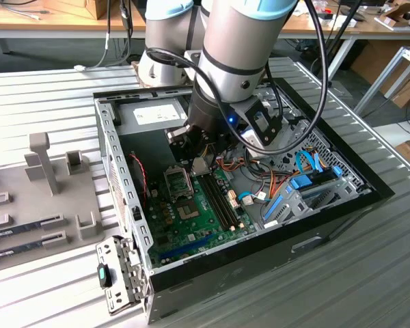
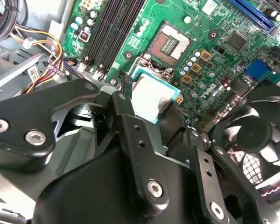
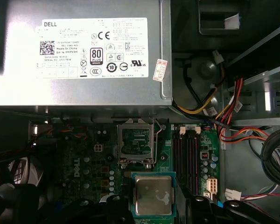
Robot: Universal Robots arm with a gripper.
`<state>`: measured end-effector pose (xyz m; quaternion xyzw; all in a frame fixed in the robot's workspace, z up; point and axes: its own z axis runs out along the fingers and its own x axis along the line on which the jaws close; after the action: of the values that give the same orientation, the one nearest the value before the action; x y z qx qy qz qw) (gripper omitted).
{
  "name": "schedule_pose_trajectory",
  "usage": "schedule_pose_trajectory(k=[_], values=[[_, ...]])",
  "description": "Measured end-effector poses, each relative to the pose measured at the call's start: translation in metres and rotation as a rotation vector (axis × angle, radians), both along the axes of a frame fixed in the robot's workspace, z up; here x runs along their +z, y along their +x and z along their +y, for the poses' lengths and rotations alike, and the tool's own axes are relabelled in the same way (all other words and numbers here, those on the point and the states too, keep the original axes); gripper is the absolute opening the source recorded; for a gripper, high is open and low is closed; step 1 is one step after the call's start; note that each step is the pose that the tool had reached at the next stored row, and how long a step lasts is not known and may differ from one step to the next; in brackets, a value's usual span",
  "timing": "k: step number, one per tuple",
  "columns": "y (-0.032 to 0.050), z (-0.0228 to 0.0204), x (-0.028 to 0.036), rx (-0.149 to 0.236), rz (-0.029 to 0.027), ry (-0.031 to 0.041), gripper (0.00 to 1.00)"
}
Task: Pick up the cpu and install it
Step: 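Place the cpu into insertion slot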
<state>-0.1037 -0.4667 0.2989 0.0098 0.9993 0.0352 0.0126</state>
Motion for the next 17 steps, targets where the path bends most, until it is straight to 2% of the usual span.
schedule_pose_trajectory(k=[17], values=[[0.0000,-0.0004,-0.0038,0.000,0.0000,0.0000,0.47]])
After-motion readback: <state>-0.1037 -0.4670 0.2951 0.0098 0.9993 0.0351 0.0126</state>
